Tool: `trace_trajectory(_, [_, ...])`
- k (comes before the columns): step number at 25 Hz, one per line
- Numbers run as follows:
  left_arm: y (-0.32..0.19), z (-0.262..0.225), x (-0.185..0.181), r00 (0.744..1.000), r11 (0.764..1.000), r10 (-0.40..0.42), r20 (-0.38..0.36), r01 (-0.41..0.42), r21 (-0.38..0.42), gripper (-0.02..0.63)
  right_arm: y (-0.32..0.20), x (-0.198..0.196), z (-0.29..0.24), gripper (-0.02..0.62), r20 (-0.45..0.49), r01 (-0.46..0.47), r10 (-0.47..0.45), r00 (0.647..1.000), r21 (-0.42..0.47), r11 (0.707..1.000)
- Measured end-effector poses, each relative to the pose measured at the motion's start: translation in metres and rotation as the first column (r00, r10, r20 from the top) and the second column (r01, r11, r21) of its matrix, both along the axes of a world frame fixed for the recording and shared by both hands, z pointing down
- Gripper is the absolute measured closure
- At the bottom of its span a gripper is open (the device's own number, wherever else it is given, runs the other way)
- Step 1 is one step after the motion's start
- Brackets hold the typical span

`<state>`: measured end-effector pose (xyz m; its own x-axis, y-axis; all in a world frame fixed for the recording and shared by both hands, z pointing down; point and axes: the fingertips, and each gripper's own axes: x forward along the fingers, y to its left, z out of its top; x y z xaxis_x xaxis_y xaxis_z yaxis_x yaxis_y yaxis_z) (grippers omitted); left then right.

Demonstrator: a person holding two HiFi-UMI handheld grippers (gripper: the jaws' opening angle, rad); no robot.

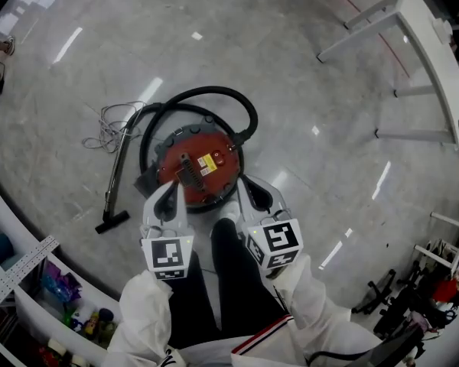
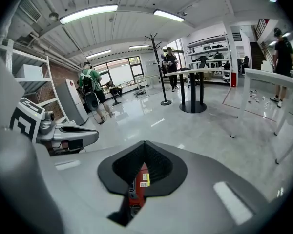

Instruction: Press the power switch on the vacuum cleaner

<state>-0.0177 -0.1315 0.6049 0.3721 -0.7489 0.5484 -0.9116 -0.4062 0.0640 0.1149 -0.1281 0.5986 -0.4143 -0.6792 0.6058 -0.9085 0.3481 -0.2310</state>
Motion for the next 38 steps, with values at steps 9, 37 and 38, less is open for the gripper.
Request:
trace_trajectory(9, [-0.002,0.049,0.006,0.999,0.998,-0.033,-0.029,0.031,-0.050,0.606,-0.007,-0.005,0.079,0.595,-0.068,0.065,-0.070,0.995,-0.073,0.995])
trace_trajectory(37, [-0.006,0.094,0.000,0.997,0.990,-0.073,-0.025,0.069,-0.125,0.606,-0.014,-0.005,0.196,0.595,-0.165,0.107,-0.145,0.975,-0.223,0.969])
trace_trajectory(38, [-0.006,0.094,0.000,0.997,0.990,-0.073,-0.026,0.069,-0.125,0.606,-0.014,-0.005,0.198,0.595,-0.169,0.107,-0.147,0.975,-0.226,0.968])
